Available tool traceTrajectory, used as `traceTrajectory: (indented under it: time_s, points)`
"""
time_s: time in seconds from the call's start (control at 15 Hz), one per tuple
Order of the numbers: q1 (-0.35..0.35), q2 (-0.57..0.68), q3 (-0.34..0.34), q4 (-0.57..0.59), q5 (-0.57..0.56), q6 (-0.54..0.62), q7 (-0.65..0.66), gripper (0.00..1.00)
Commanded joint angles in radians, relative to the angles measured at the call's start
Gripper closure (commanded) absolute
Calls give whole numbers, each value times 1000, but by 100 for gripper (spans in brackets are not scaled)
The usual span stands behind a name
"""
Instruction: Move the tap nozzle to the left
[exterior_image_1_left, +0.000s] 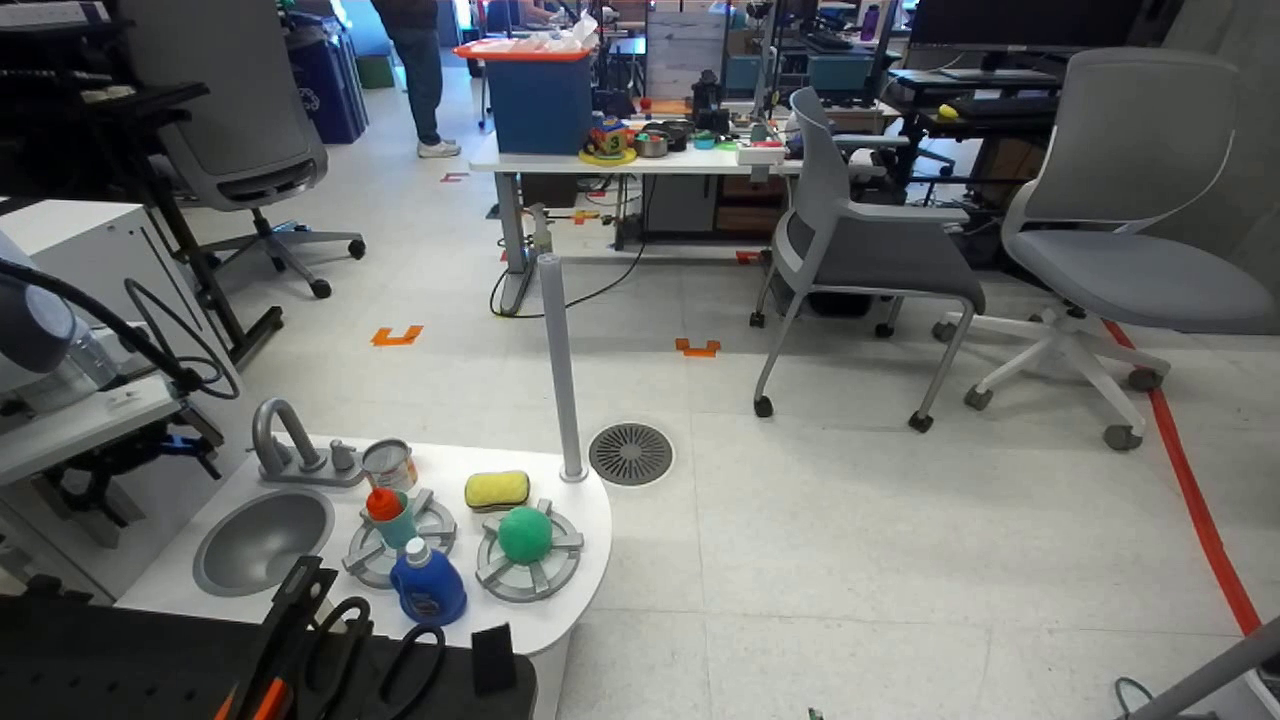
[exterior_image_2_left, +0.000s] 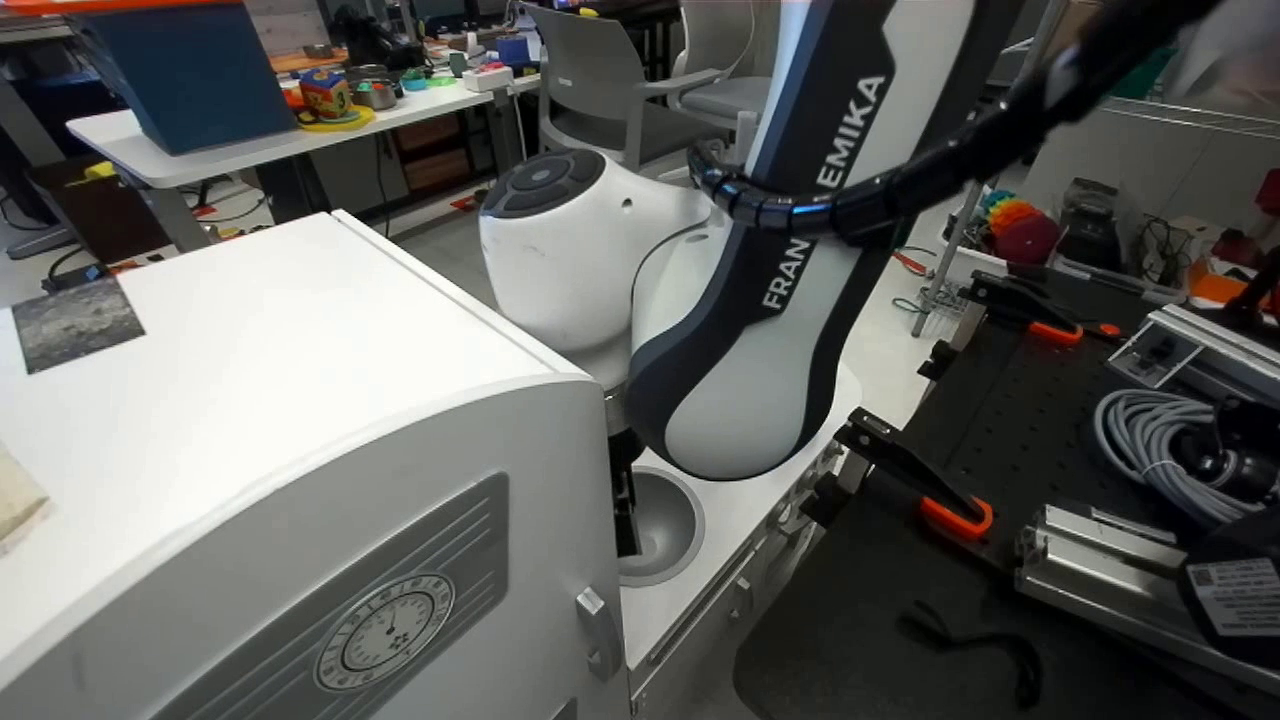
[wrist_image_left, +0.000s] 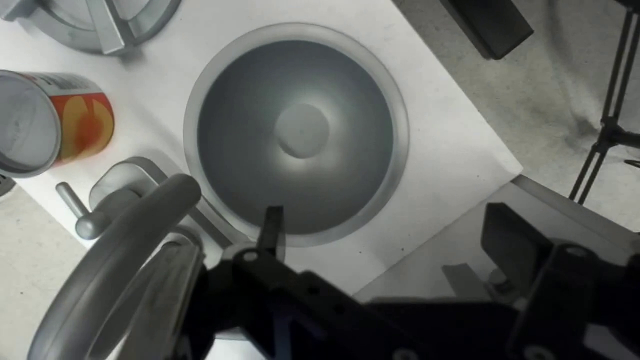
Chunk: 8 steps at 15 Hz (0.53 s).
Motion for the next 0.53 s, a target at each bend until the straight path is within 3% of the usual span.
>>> traceTrajectory:
  time_s: [0.0,0.27,0.33,0.47]
  points:
    - [-82,-68,60,-44,89,-101,-26,0]
    - [-189,-198,126,-122,229,-314,-27,0]
    - [-129,-95,76,-42,175,-232,-4,0]
    - [-146,-120,80,-53,180,-249,-8,0]
